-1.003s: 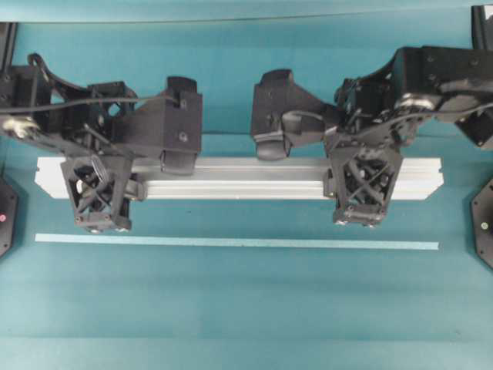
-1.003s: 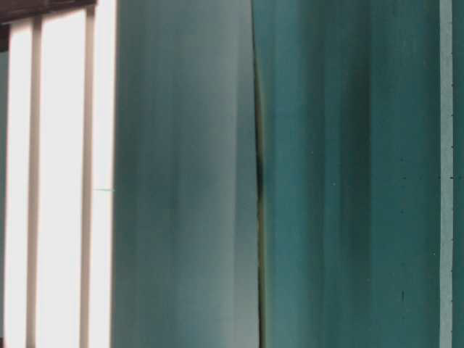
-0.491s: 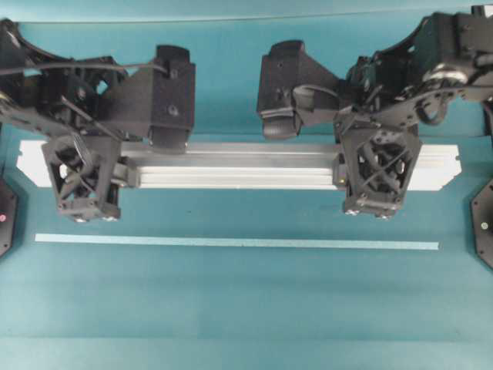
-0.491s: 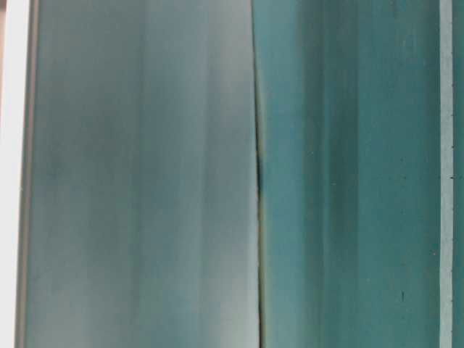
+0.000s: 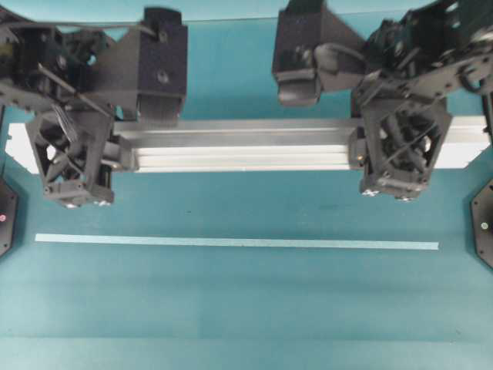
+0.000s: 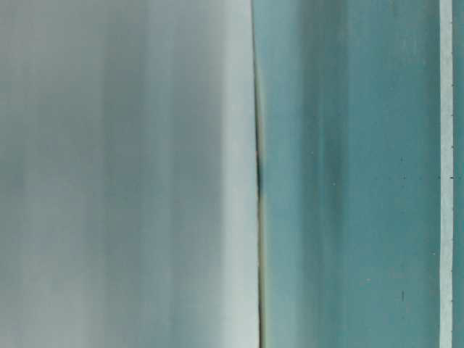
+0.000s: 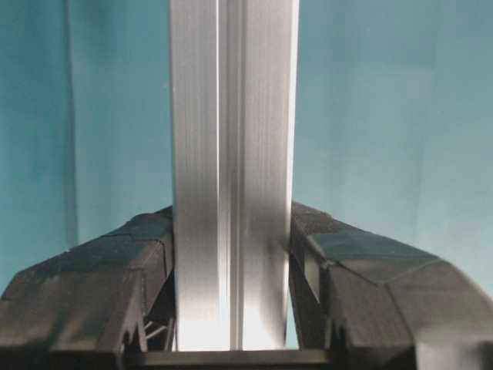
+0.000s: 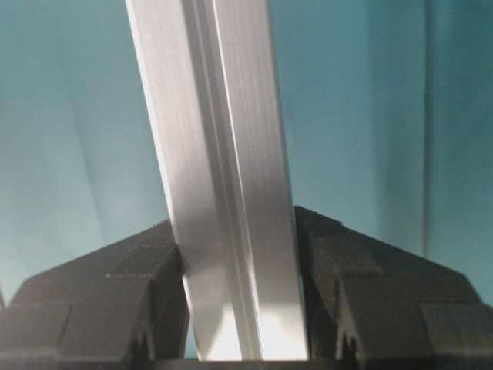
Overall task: Lift the metal rail with both hands.
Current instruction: 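Lift the rail with both grippers and raise it toward the back, then hold the rail raised with both grippers, then lower the rail back onto the table with both grippers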
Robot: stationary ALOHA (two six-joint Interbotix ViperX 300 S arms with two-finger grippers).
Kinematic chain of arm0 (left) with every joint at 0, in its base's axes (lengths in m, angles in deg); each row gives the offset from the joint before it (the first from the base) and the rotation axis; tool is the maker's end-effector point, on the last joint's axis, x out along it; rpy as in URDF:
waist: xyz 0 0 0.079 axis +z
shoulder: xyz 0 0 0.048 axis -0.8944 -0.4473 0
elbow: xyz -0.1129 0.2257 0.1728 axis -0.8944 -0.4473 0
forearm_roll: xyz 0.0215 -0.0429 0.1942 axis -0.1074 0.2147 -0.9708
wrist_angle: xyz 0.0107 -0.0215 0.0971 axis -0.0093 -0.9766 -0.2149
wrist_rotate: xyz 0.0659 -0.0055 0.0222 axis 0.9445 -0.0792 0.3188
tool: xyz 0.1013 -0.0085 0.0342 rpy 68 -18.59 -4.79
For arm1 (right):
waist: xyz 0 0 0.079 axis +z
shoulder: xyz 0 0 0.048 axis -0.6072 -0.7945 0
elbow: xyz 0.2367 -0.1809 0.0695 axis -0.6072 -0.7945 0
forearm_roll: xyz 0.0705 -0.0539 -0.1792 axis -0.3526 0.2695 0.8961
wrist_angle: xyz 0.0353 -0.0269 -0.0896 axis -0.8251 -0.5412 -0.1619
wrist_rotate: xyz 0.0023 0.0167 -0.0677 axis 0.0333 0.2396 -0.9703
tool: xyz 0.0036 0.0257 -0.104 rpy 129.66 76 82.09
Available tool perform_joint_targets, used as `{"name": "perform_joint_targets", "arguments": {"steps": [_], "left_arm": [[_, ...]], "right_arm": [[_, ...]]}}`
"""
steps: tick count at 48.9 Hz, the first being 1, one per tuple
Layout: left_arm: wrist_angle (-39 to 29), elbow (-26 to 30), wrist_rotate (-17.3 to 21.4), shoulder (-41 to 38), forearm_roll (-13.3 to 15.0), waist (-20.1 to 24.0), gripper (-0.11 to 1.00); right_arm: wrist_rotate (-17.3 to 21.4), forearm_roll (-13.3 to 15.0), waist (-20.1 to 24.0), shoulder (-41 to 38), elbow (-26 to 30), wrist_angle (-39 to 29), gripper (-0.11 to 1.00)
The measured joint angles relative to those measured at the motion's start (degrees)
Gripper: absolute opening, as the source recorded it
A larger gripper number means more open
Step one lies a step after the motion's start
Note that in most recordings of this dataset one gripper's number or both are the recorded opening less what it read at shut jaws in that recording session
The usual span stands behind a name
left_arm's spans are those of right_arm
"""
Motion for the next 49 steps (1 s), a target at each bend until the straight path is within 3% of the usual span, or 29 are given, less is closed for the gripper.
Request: {"name": "perform_joint_targets", "arguments": {"steps": [15,49], "left_arm": [[-2.7,4.2,0.0,-1.8,-0.1,0.2,0.35],[-3.0,4.3,0.1,-2.2,-0.1,0.1,0.35]], "right_arm": [[0.4,0.2,0.2,0.3,0.9,-0.4,0.39],[0.4,0.3,0.3,0.4,-0.4,-0.3,0.39]]}}
